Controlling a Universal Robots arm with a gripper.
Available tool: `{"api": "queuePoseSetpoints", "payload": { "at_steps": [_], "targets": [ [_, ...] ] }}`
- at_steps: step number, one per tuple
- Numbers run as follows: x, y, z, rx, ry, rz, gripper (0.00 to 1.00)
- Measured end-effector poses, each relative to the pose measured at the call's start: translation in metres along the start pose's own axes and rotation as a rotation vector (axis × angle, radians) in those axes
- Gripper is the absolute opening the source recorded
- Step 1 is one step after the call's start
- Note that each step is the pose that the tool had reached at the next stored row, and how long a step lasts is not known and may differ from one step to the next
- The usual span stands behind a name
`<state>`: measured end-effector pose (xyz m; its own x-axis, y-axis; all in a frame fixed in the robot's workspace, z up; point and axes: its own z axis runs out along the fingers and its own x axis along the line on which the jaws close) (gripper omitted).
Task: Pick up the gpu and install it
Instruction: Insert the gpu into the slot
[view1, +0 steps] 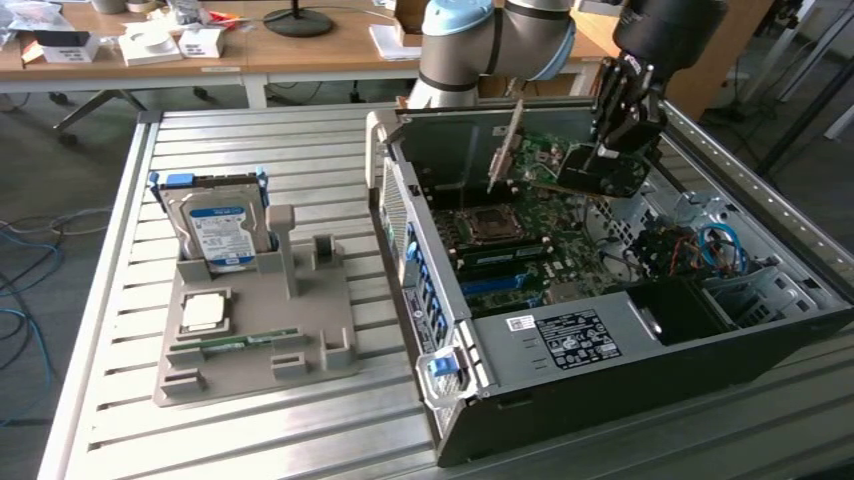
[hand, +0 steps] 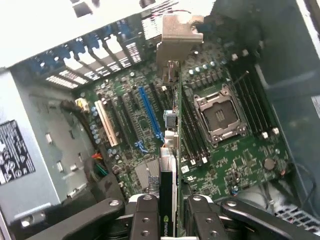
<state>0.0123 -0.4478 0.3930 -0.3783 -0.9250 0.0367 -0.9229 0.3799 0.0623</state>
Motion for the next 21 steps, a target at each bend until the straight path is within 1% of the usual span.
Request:
{"api": "queuePoseSetpoints", "payload": {
  "at_steps": [1,12,21],
  "targets": [
    [0.0000,0.0000,0.0002,0.0017,0.0029,-0.046,0.26],
    [0.0000,0.0000,0.0003,0.0020,0.0031,-0.050,0.26],
    [0.0000,0.0000,0.0005,0.0057,0.0038,-0.078,0.26]
  ]
}}
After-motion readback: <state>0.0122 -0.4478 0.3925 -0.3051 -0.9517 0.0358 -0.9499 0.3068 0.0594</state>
